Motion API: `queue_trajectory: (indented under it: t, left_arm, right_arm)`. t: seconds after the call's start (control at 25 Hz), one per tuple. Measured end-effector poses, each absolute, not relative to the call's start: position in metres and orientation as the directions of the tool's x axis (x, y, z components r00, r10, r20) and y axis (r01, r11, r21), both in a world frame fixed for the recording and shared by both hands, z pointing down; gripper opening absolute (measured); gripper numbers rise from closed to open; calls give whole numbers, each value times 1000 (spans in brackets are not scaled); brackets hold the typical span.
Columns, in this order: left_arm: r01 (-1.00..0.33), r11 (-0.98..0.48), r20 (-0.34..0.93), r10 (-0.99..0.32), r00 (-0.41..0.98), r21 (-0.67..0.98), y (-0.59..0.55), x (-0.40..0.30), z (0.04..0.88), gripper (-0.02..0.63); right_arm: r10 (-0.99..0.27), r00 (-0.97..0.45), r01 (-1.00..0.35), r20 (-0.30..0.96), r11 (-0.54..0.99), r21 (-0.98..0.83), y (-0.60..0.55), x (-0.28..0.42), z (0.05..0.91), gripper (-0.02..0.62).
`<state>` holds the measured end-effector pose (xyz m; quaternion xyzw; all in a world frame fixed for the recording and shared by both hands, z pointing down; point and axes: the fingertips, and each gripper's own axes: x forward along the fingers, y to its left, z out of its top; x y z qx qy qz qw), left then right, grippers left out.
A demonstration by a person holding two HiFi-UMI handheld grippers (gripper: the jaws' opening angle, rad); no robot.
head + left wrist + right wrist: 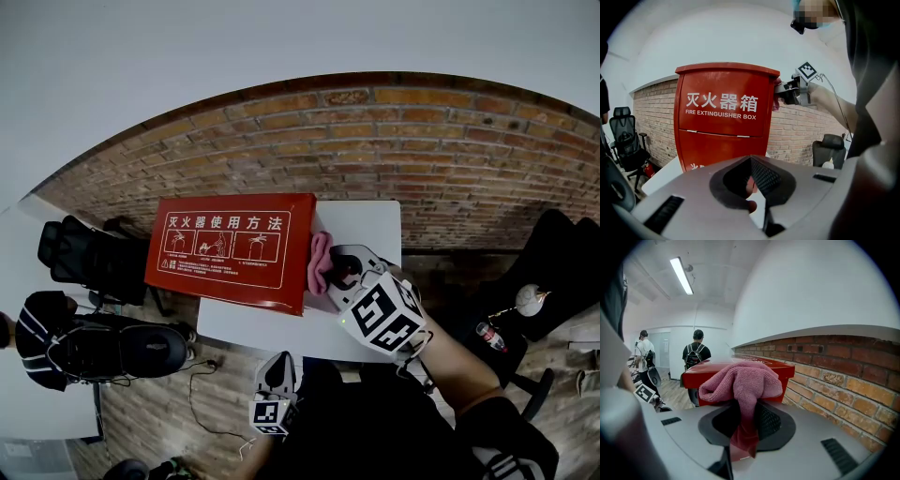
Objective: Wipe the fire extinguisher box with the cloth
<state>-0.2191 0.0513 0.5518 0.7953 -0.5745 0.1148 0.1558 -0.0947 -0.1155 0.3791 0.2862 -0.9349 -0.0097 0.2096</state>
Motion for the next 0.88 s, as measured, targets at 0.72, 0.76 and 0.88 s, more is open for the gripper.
queue_trajectory:
  t: [0.72, 0.76, 0.88]
  left_arm:
    - [-952, -286, 366, -879, 306, 107, 42, -226, 552, 17]
    - [-953, -283, 365, -880, 303, 108, 42, -226, 552, 17]
    - [-955, -275, 365, -883, 296, 110, 42, -230, 553, 17]
  right_arm:
    - [-593, -699, -576, 399, 798, 175, -169, -84, 382, 89]
    - [-594, -698, -577, 401, 797, 177, -171, -83, 382, 89]
    - [-596, -695, -579, 402, 795, 178, -178, -82, 380, 89]
